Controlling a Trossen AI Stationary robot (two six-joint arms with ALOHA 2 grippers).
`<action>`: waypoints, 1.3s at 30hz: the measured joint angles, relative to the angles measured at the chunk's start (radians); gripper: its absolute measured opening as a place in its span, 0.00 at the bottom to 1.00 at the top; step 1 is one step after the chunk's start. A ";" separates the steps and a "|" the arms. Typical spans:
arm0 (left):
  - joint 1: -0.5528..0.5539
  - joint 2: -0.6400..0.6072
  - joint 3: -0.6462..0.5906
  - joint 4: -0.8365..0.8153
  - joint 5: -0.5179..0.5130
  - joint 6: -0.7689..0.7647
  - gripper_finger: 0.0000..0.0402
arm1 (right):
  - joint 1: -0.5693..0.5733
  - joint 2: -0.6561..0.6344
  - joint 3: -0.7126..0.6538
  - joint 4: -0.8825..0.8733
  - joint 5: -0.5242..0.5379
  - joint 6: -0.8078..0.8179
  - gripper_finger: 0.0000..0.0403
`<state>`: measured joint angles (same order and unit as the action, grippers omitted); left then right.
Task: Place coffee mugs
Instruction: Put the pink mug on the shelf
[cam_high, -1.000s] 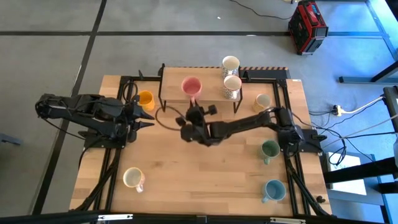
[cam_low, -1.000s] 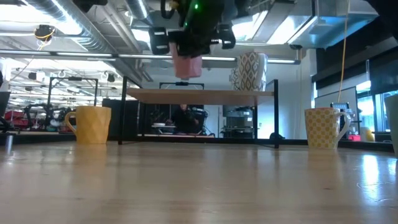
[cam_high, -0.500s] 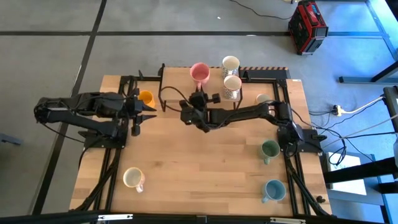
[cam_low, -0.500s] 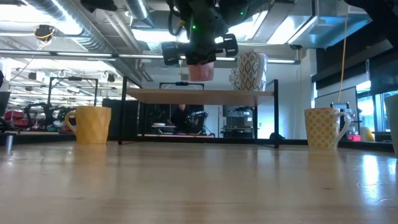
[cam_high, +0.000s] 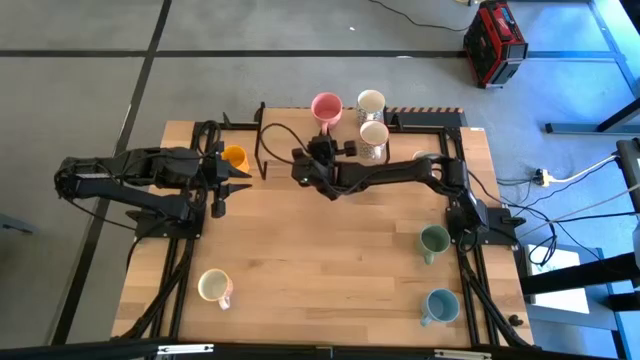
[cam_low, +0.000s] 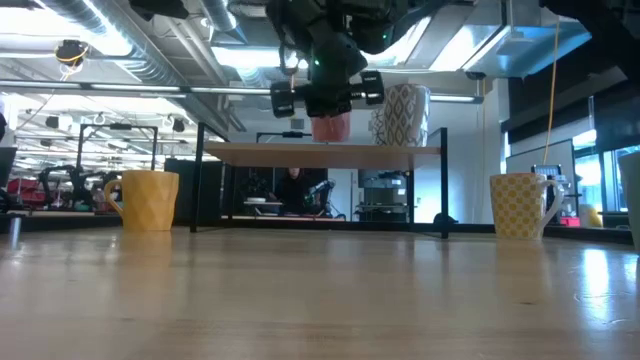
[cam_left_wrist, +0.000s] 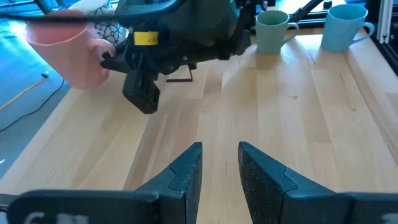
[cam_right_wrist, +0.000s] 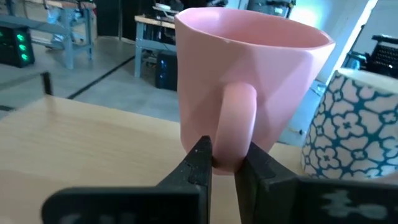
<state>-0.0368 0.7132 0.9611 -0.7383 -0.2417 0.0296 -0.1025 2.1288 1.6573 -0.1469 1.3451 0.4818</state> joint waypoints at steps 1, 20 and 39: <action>0.000 0.000 0.000 0.000 0.000 0.000 0.24 | -0.007 0.000 0.000 -0.018 -0.003 0.022 0.06; 0.000 0.000 0.000 -0.002 0.000 0.001 0.24 | -0.032 0.000 0.001 -0.224 -0.075 0.258 0.06; 0.000 0.000 0.000 -0.002 0.000 0.001 0.24 | -0.055 0.000 0.002 -0.295 -0.067 0.302 0.06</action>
<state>-0.0372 0.7132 0.9611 -0.7402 -0.2420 0.0307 -0.1577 2.1292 1.6588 -0.4417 1.2783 0.7837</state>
